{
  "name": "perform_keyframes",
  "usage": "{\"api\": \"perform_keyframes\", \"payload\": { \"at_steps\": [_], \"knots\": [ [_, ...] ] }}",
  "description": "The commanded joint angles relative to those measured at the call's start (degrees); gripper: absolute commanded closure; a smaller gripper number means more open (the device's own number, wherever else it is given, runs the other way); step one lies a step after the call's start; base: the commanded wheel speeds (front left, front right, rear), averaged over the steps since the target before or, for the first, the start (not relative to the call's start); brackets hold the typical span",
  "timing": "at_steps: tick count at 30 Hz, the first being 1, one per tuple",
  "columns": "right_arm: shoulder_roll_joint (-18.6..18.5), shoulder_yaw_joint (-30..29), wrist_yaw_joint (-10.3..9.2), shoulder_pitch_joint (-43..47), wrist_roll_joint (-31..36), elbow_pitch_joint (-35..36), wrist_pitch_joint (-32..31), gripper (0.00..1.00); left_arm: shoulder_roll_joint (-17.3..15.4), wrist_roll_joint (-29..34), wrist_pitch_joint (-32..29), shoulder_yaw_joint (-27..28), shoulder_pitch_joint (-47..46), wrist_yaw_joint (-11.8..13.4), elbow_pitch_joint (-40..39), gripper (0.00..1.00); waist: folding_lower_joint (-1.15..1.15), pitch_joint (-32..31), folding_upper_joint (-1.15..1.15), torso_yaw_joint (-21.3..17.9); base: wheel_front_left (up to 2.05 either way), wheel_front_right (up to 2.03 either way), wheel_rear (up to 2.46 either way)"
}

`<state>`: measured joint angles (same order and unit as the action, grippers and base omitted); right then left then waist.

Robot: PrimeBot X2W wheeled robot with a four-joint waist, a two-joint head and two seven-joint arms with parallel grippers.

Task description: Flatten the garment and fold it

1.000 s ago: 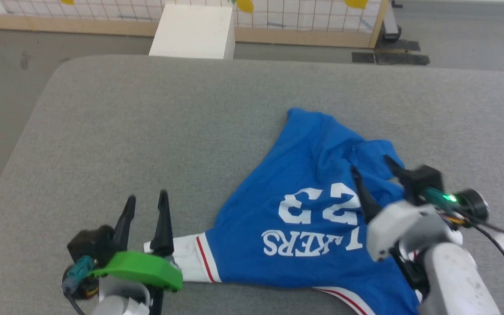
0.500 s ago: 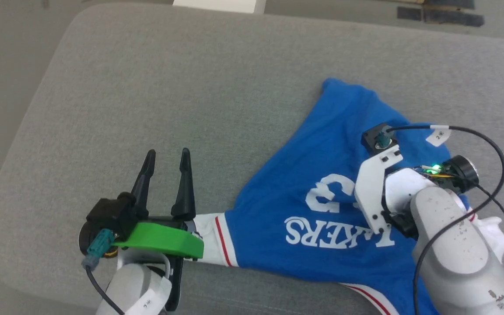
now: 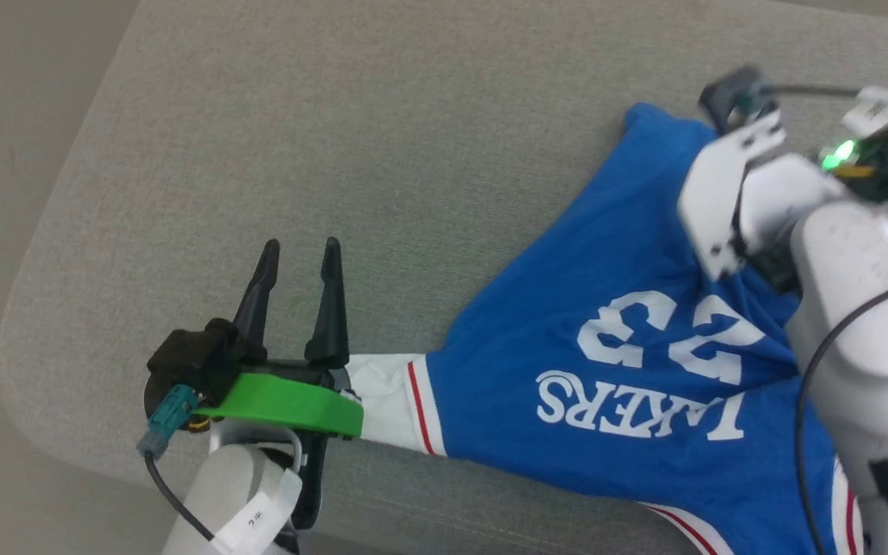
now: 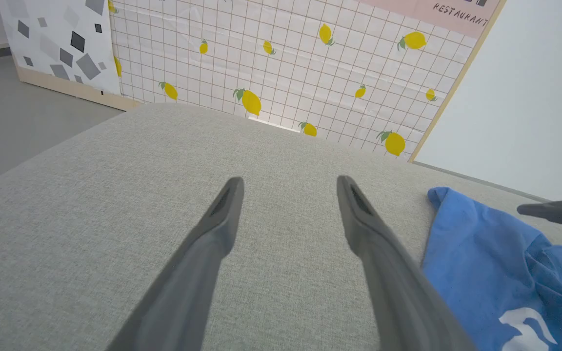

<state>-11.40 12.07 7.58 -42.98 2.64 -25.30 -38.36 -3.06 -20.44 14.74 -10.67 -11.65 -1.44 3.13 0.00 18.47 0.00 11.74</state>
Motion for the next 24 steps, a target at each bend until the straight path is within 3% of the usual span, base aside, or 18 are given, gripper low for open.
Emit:
{"api": "perform_keyframes", "payload": {
  "at_steps": [1, 9, 10, 11, 12, 24],
  "knots": [
    [-0.1, -1.0, -0.09, -2.6, 1.5, -1.1, 1.8, 1.0, 0.2, -0.6, 0.3, -0.5, -1.5, 0.3, -0.3, 0.0, 0.0, 1.4, 0.0, 1.7, 0.0, 0.0, 0.0],
    [2.6, -7.3, -0.09, -10.3, 3.9, -8.1, 7.3, 1.0, 0.2, -2.6, 0.3, -2.4, -2.6, 1.4, -1.3, 0.0, 0.0, 2.9, 0.0, 5.2, 0.0, 0.0, 0.0],
    [2.9, -7.3, -0.09, -10.2, 3.8, -8.4, 9.0, 0.76, 0.2, -2.6, 0.3, -2.4, -2.6, 1.5, -1.5, 0.0, 0.0, 2.8, 0.0, 5.2, 0.0, 0.0, 0.0],
    [3.1, -7.4, -0.09, -9.9, 3.5, -8.6, 10.2, 0.09, 0.2, -2.6, 0.3, -2.3, -2.5, 1.6, -1.6, 0.0, 0.0, 2.7, 0.0, 5.1, 0.0, 0.0, 0.0],
    [3.5, -7.5, -0.09, -9.2, 3.0, -8.8, 11.8, 0.0, 0.2, -2.4, 0.3, -2.2, -2.3, 1.7, -1.6, 0.0, 0.0, 2.3, 0.0, 4.8, 0.0, 0.0, 0.0],
    [5.7, -8.5, -0.09, 8.1, -3.2, -0.4, 33.1, 0.0, 0.2, 0.2, 0.3, 0.1, 2.3, 0.2, 0.2, 0.0, 0.0, -5.4, 0.0, -1.6, 0.0, 0.0, 0.0]
  ]
}}
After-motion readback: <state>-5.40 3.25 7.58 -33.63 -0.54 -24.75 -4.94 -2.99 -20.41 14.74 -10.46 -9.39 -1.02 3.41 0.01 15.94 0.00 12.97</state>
